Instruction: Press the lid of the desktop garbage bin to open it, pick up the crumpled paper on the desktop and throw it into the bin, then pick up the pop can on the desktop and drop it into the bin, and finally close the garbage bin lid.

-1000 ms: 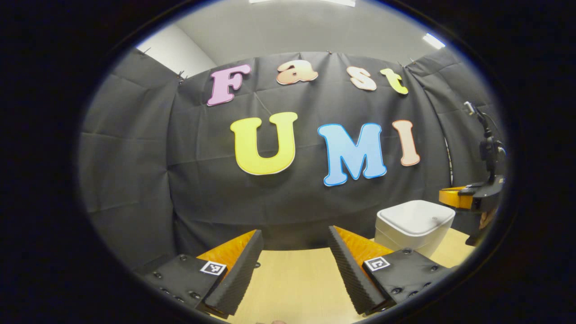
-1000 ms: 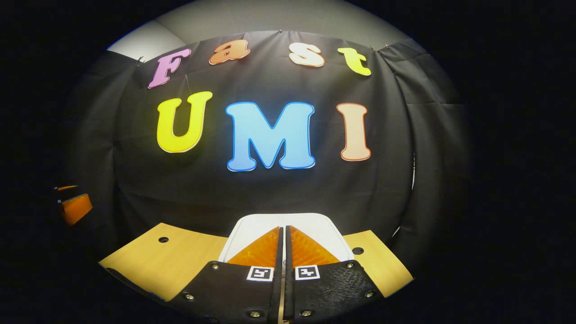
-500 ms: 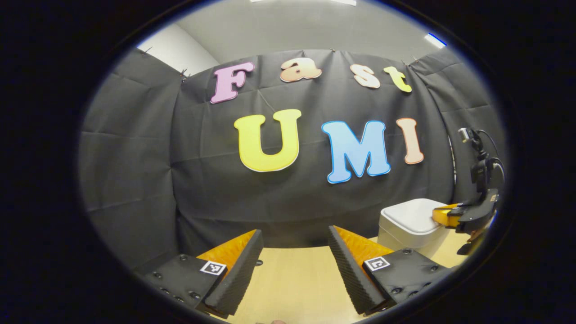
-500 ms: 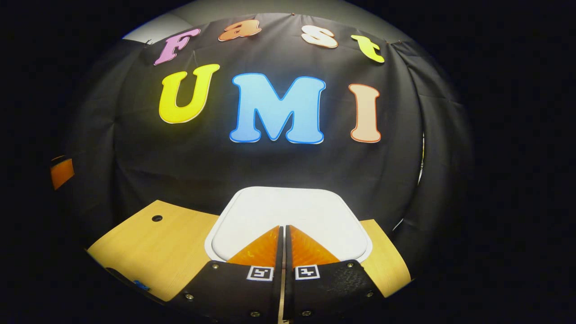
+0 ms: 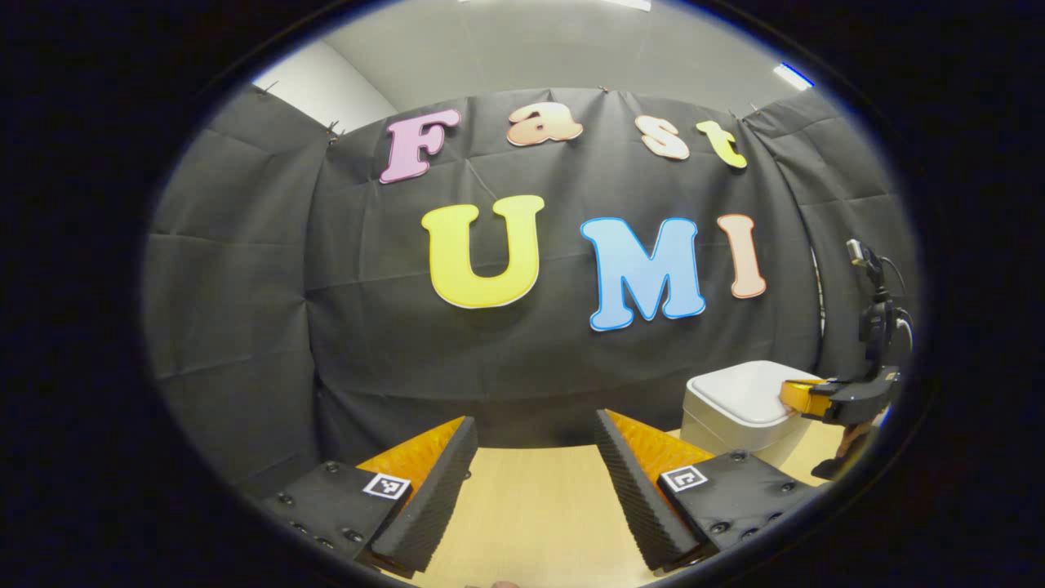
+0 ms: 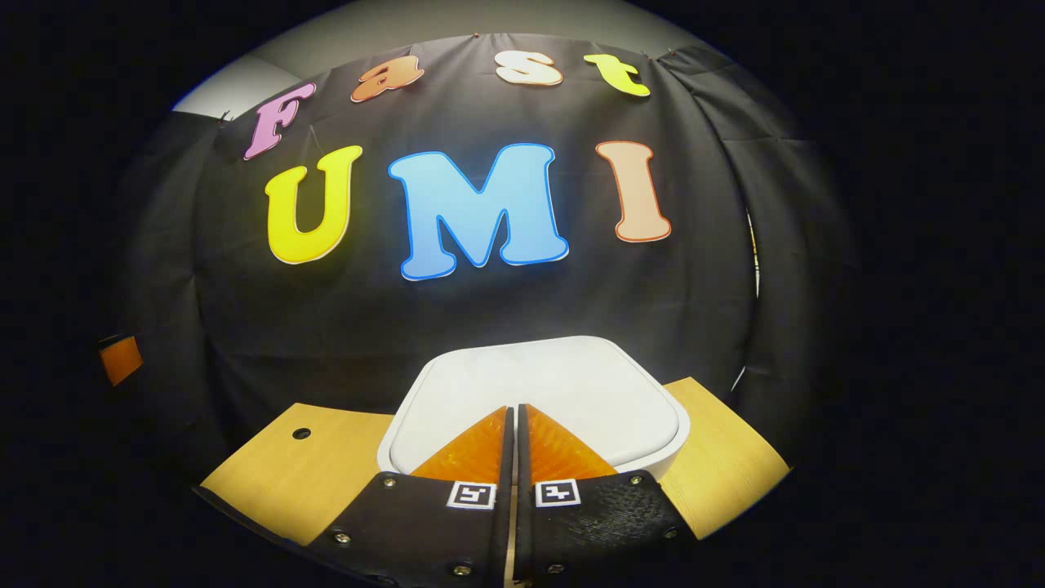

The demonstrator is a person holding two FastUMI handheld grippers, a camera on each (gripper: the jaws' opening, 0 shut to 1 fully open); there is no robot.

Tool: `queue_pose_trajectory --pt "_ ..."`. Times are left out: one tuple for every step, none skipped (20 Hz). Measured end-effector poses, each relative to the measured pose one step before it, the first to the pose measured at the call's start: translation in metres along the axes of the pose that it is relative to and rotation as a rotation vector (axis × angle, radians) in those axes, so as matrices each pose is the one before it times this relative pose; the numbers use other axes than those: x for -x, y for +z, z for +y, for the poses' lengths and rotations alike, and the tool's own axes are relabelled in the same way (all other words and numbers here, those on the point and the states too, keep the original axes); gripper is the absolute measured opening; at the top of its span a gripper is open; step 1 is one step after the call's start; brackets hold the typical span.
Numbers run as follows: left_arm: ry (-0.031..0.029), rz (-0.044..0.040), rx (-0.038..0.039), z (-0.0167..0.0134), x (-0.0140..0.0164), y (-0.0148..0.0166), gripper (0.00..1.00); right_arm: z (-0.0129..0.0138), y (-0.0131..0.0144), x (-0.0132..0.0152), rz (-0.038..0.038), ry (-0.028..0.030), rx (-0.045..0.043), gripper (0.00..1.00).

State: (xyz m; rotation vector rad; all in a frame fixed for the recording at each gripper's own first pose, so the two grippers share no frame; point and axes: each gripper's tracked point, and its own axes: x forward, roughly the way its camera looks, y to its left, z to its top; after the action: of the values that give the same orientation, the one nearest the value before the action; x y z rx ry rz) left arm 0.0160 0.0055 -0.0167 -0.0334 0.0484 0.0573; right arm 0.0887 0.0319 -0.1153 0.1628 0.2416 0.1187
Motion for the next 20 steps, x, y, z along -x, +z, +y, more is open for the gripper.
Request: queue_pose_trajectory --pt "-0.00152 0.00062 0.00259 -0.00022 -0.0005 -0.00021 0.84 -0.00085 -0.00087 -0.00074 0.00671 0.00472 0.00934 0.04" --pt "-0.00143 0.00142 0.00291 -0.00028 0.00014 -0.00051 0.84 -0.0006 -0.00177 0.00094 0.00388 0.00324 0.00316 0.04" --pt "-0.00203 0.00194 0.00412 -0.00023 -0.00017 -0.0007 0.84 -0.00111 0.00089 -0.00059 0.00391 0.00194 0.00159 0.04" --pt "-0.00151 0.00091 0.00421 0.0001 -0.00049 -0.00102 0.95 0.00004 0.00018 0.00037 -0.00293 0.00281 0.00022 0.04" --pt "-0.0002 0.0007 0.00283 0.00043 -0.0006 -0.00008 0.95 0.0 0.00212 -0.00009 -0.00211 0.00107 -0.00132 0.04" --pt "0.0013 0.0018 0.00096 0.00067 0.00022 -0.00035 0.95 0.00099 0.00233 -0.00028 -0.00606 0.00215 0.00468 0.04" --pt "-0.00109 0.00043 0.00047 0.00012 -0.00083 0.00001 0.95 0.00061 0.0016 -0.00026 -0.00041 0.00199 0.01068 0.04" --pt "-0.00086 -0.00126 -0.00023 0.0009 0.00058 0.00004 1.0 -0.00006 0.00186 0.00044 0.00031 -0.00007 0.00884 0.04" --pt "0.00011 -0.00173 -0.00051 0.00014 -0.00098 0.0007 1.0 -0.00039 0.00402 0.00009 0.00292 -0.00253 0.00766 0.04" --pt "-0.0001 -0.00038 0.00019 0.00048 -0.00018 -0.00017 1.0 -0.00041 0.00074 -0.00065 0.01732 -0.00737 0.00526 0.04" --pt "-0.00053 0.00049 0.00146 0.00002 -0.00052 0.0 0.98 -0.00044 0.00083 0.00008 0.01374 -0.00551 0.00262 0.03" --pt "-0.00142 0.00018 0.00239 -0.00036 -0.00004 -0.00003 0.95 0.00126 0.00463 0.00281 -0.00717 -0.00168 0.00057 0.04" --pt "-0.00221 -0.00041 0.00209 -0.0003 -0.00031 0.00017 0.95 0.00135 0.00961 0.00302 -0.02226 0.00158 0.00012 0.04" --pt "-0.00286 0.0 0.00147 0.00042 -0.00041 -0.00075 1.0 0.00009 0.01227 0.00271 -0.02502 0.00168 -0.00158 0.04" --pt "-0.0021 -0.00129 0.00241 -0.00016 -0.00007 0.00028 1.0 0.0006 0.01149 0.0018 -0.02124 0.00162 -0.00204 0.04" --pt "-0.0031 -0.00152 0.00341 0.00075 0.00091 0.00011 0.96 -0.00022 0.00929 0.00194 -0.0223 0.00139 -0.00204 0.04" --pt "-0.0017 -0.00053 0.0029 0.00033 -0.00036 0.00024 0.85 0.00035 0.00791 0.00179 -0.0154 0.00088 0.00074 0.04" --pt "-0.00252 -0.00095 0.00027 0.00108 0.0011 0.00003 0.85 0.00019 0.00758 0.00143 -0.01436 0.00017 0.00116 0.03" --pt "-0.00158 0.00027 -0.0029 0.00023 0.00048 -0.00046 0.85 -0.00067 0.00498 0.00198 -0.01128 -0.00143 0.00075 0.03" --pt "-0.00183 0.00193 -0.00332 0.00105 0.00174 -0.0016 0.85 -0.0001 0.00497 0.0021 -0.00881 -0.00228 -0.00004 0.03"
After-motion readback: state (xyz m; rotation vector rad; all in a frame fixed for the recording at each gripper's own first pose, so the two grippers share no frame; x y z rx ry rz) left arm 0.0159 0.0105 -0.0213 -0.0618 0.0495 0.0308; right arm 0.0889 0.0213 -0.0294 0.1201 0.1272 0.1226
